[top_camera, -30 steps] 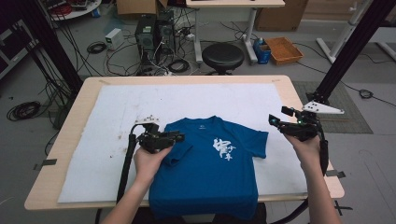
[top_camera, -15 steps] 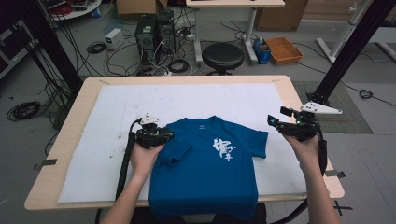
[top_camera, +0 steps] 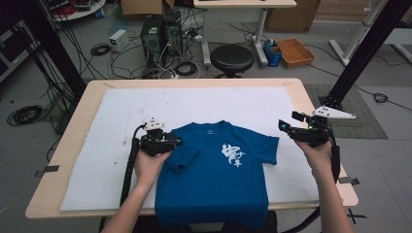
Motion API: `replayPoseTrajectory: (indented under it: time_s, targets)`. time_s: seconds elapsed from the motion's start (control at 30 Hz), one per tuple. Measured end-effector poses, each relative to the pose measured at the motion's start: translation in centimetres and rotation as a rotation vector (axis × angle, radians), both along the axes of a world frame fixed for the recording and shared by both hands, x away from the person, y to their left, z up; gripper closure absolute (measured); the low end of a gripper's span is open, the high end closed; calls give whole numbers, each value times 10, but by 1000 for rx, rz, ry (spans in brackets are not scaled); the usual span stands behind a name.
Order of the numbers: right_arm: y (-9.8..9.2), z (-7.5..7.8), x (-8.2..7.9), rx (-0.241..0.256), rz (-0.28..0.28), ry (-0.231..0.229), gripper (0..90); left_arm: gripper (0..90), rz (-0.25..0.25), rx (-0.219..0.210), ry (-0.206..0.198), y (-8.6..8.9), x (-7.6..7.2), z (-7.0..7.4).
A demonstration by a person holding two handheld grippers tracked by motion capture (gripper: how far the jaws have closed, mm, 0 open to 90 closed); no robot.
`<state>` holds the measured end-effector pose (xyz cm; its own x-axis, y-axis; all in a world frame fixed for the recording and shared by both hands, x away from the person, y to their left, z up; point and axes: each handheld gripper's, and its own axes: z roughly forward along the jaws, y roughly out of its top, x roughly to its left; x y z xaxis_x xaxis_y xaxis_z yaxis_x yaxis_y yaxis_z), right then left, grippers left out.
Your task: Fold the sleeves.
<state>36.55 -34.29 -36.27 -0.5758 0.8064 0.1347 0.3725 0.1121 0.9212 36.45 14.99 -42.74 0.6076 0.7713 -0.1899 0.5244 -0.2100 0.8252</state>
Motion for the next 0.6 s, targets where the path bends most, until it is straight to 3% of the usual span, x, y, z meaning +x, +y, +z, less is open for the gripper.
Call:
replayPoseTrajectory:
  time_s: [0.07,0.23,0.4,0.53,0.6]
  targets:
    - [-1,0,0,3,-1,3,246,523,-48,26,-3,-2,-10,1]
    - [-2,0,-1,9,-7,6,247,475,-63,97,2,3,-33,-1]
    - [-1,0,-1,2,-6,7,246,475,-112,180,50,2,-48,-13]
    - [0,0,-1,1,-8,8,247,419,-102,154,59,2,-50,-16]
    - [-2,0,-1,7,-10,11,247,416,-107,134,38,3,-50,-12]
